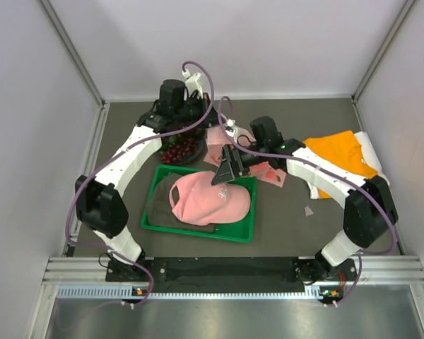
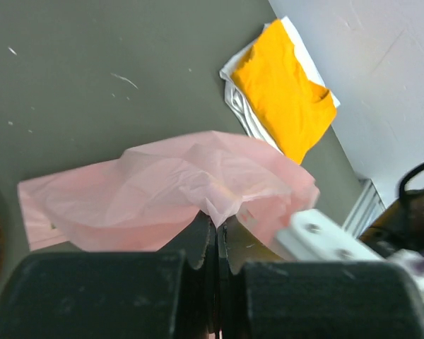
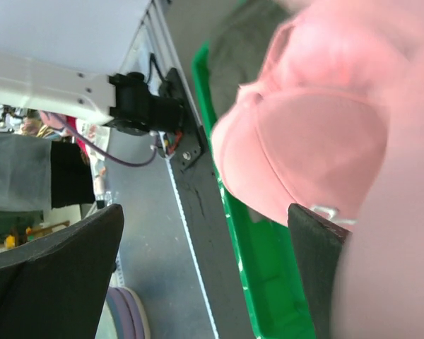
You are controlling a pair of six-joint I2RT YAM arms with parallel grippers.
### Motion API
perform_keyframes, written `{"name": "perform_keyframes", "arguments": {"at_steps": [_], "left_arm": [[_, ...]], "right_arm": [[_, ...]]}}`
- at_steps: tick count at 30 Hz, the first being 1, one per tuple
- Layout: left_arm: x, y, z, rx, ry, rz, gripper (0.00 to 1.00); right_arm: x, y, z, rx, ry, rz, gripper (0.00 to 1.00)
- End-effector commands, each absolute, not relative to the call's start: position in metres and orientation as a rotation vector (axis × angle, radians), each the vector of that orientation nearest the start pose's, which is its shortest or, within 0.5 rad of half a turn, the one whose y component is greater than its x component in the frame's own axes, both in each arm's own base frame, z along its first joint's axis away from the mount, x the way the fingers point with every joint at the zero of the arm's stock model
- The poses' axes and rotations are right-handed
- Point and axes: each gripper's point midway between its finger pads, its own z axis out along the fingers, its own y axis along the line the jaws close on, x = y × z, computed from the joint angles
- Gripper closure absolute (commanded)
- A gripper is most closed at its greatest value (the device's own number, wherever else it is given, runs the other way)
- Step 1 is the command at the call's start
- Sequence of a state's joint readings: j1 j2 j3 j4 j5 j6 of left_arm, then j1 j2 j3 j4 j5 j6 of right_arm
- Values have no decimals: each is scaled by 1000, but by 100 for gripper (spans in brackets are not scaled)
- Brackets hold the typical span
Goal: Place the fruits into the plastic bag
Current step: Expand the plastic bag at the center of the board.
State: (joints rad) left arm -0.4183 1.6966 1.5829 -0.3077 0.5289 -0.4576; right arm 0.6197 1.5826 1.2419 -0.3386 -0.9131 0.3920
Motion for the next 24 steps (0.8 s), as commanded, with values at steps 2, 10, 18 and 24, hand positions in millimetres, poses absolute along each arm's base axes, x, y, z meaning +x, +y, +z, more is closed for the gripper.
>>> {"name": "perform_keyframes", "arguments": {"at_steps": [2, 10, 18, 24], "left_arm": [[410, -279, 301, 293, 1992, -1017, 100], [411, -280, 286, 280, 2039, -1018, 100], [418, -279, 262, 275, 2097, -984, 100], [419, -277, 258, 272, 2112, -981, 100]], "right_arm": [[208, 339, 232, -800, 2155, 1612, 1], [175, 347, 260, -800, 2016, 1889, 1], [112, 357, 272, -1178, 1953, 1910, 1], [92, 354, 294, -1292, 1784, 1996, 1]]}}
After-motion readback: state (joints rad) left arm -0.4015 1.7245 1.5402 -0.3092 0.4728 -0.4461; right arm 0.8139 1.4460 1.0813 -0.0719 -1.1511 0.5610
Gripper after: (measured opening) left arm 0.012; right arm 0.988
